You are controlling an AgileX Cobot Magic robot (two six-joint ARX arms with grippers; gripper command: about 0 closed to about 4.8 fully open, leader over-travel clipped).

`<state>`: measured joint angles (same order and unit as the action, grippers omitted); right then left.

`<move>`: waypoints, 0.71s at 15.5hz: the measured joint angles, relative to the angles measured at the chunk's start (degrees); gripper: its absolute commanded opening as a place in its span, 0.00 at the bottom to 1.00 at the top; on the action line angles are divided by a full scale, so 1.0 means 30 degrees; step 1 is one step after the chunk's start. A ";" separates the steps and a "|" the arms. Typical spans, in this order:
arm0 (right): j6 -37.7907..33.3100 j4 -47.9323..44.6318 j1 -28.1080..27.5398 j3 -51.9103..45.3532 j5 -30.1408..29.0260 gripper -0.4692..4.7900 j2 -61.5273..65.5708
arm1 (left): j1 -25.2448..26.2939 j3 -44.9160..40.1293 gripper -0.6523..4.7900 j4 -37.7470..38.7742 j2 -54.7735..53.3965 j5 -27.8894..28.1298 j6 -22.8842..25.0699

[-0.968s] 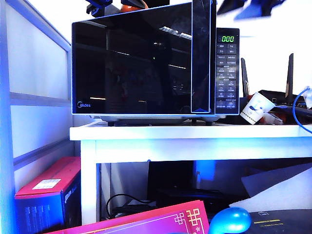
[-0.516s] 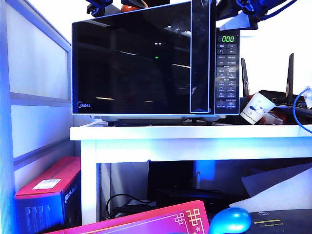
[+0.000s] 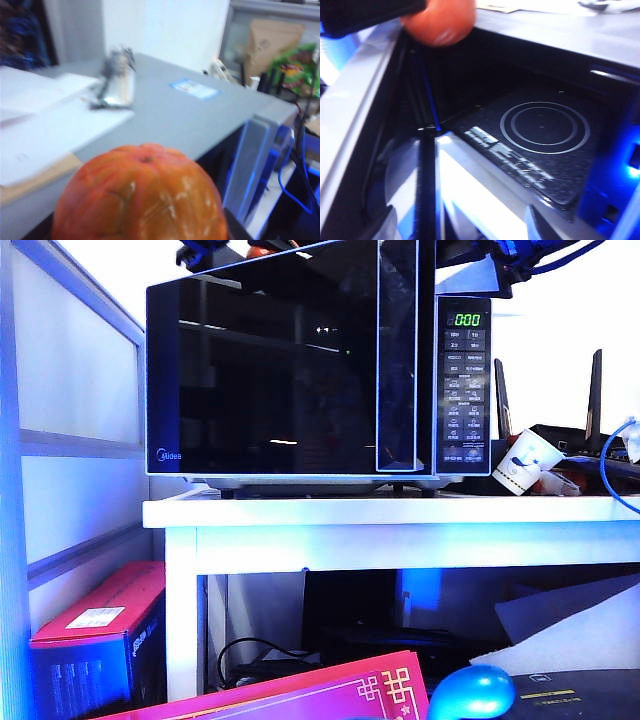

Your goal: Open the microwave door, place the orange inside the microwave, then close the microwave door.

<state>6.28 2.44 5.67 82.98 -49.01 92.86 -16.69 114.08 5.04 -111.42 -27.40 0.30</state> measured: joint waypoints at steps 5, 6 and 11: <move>-0.0051 0.0350 0.0903 -0.0058 -0.1115 0.73 0.0044 | 0.0029 0.0022 0.46 -0.0765 0.1049 0.0036 -0.0386; -0.0051 0.0474 0.1319 -0.0080 -0.1508 0.73 0.0080 | 0.0029 0.0007 0.46 -0.0597 0.1035 -0.0029 -0.0780; -0.0539 -0.0146 0.2484 0.0007 -0.2506 0.73 -0.0022 | 0.0036 -0.0015 0.46 -0.0182 0.1042 -0.1836 -0.1647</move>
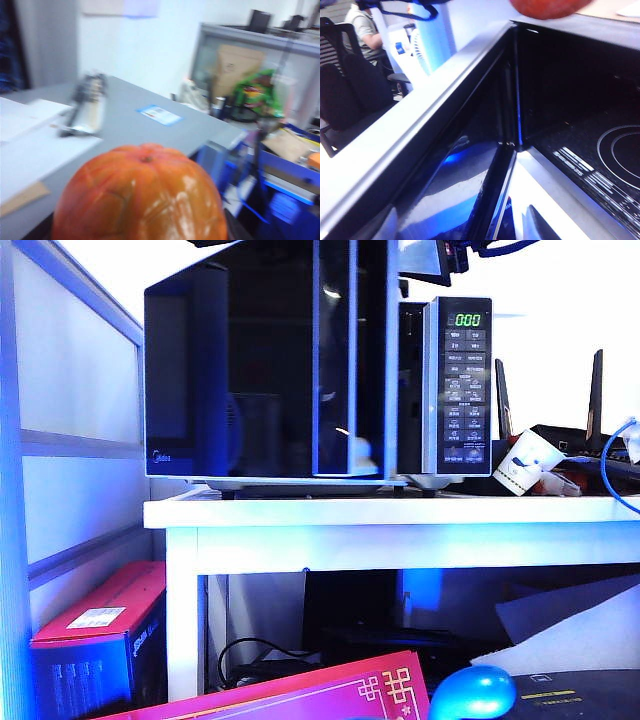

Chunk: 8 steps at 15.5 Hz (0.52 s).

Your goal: Open the microwave door, place the orange inside the microwave, then close the microwave door.

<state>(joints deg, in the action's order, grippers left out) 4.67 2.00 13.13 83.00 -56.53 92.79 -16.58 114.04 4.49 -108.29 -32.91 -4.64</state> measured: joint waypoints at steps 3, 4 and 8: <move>-0.0124 0.0000 0.0153 0.0000 -0.1100 0.73 0.0007 | -0.0007 0.0000 0.46 0.0168 0.0007 -0.0539 -0.0117; -0.0379 -0.0007 0.0160 0.0000 -0.1632 0.73 0.0007 | -0.0007 -0.0007 0.46 0.0233 0.0007 -0.0729 -0.0211; -0.0663 -0.0029 0.0685 0.0000 -0.2055 0.73 -0.0051 | -0.0007 0.0000 0.46 0.0444 0.0022 -0.1880 -0.1370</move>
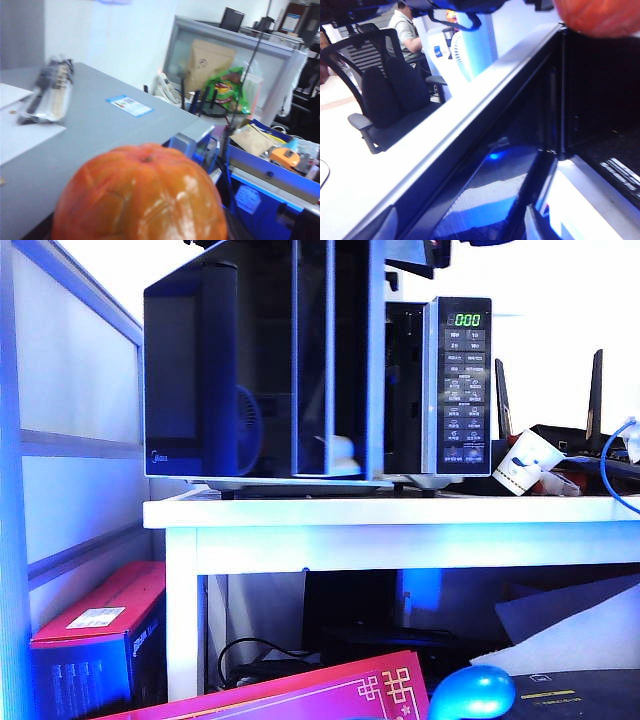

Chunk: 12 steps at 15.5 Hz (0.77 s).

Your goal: Open the microwave door, place the orange inside the microwave, then close the microwave door.

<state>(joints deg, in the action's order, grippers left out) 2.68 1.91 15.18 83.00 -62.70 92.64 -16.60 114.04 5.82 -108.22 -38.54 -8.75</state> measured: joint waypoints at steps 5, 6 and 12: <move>-0.0022 -0.0036 0.1384 0.0000 -0.0525 0.73 -0.0036 | 0.0007 0.0000 0.46 0.0284 0.0000 -0.0692 -0.0721; -0.0022 -0.0036 0.1596 0.0000 -0.0525 0.73 -0.0029 | 0.0000 0.0000 0.46 0.0444 0.0000 -0.0845 -0.0765; 0.0066 -0.0860 0.1923 -0.0007 -0.0029 0.73 -0.0102 | 0.0000 0.0000 0.46 0.3322 0.0007 -0.1953 -0.0831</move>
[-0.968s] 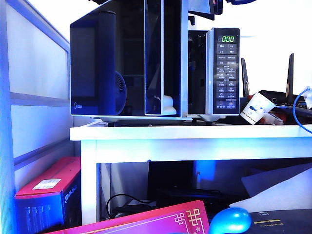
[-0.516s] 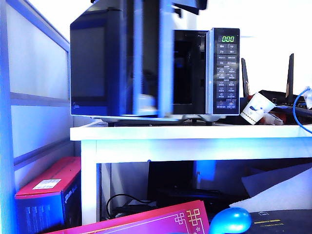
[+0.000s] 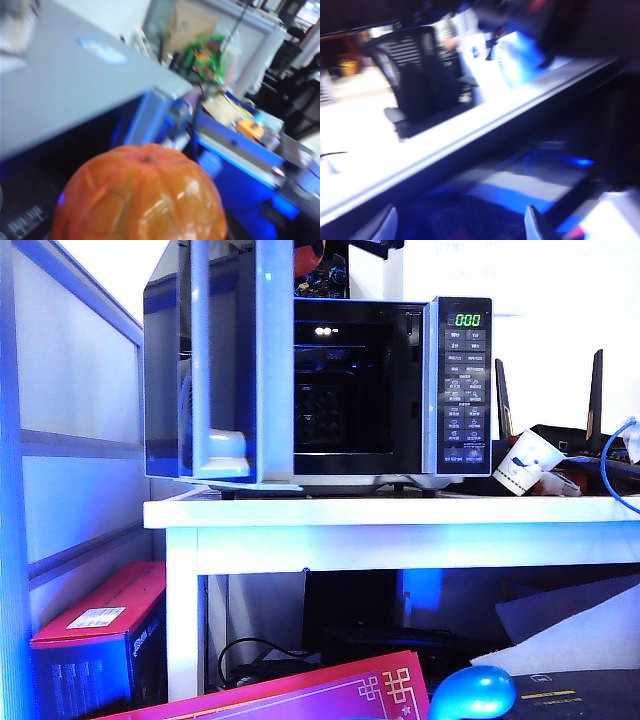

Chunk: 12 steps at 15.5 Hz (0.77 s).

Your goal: Open the microwave door, place the orange inside the microwave, then close the microwave door.

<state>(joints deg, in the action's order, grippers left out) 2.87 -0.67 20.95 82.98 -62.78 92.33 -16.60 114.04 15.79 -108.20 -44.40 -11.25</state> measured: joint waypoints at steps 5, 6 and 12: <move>0.1377 -0.0685 -0.1180 0.0000 0.0612 1.00 -0.0539 | 0.0000 -0.0007 0.46 0.2514 0.0007 -0.2550 -0.1013; 0.2302 -0.0729 -0.1180 0.0000 0.1297 1.00 -0.0678 | 0.0007 -0.0007 0.46 0.2834 0.0007 -0.3293 -0.1384; 0.6331 -0.1494 -0.1064 0.0000 0.5246 1.00 -0.0729 | 0.0000 0.0000 0.46 0.2973 0.0015 -0.5676 -0.2565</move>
<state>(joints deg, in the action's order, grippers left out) 21.87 -5.15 17.76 82.98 -47.05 90.15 -16.60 114.04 24.71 -108.16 -61.43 -18.94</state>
